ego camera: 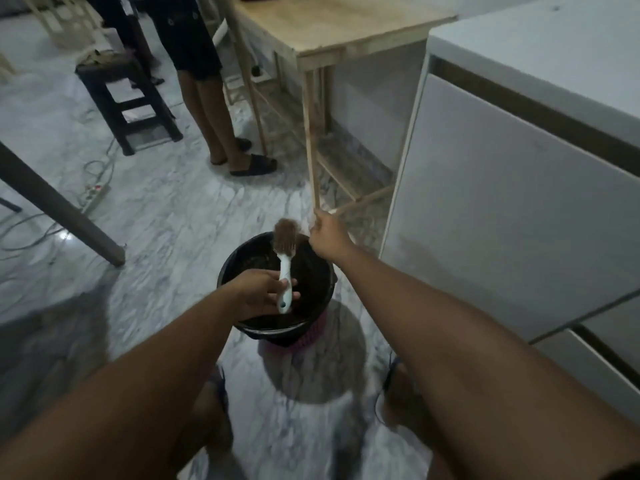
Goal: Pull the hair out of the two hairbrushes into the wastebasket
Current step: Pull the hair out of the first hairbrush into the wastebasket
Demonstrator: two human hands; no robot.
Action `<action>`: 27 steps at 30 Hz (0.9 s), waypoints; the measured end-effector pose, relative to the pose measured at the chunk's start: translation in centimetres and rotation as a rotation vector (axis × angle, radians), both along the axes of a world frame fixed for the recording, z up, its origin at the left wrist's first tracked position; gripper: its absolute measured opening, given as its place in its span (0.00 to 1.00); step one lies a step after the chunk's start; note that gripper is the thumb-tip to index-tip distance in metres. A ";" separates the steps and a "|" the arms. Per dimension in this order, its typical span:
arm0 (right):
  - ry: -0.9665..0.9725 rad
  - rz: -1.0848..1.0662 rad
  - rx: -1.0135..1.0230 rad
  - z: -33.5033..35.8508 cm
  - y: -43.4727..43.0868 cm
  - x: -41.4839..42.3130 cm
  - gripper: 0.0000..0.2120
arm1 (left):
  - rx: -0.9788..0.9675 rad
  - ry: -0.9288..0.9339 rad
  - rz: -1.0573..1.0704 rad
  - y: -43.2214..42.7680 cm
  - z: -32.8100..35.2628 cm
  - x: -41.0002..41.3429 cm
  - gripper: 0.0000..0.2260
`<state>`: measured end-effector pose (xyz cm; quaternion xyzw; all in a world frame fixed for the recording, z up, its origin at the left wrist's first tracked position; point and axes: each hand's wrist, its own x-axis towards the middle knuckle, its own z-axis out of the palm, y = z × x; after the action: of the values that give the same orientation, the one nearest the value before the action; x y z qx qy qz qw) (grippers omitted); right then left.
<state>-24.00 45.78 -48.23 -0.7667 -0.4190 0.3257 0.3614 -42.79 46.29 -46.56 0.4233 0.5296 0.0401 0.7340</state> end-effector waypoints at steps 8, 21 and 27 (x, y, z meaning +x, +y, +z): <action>0.441 -0.137 -0.088 -6.4 6.0 -5.4 0.19 | -0.179 -0.075 0.046 5.1 -5.8 -4.6 0.09; 0.269 -0.284 -0.056 -13.9 7.4 -5.6 0.07 | -0.265 0.065 0.167 6.6 -14.6 -3.8 0.08; 0.073 -0.396 0.074 -14.4 6.4 -5.9 0.09 | -0.207 0.093 0.236 5.3 -15.4 -3.2 0.09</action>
<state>-29.90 52.14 -62.60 -0.8079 -0.2583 0.2604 0.4612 -45.97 51.55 -61.92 0.2813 0.6103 0.0517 0.7387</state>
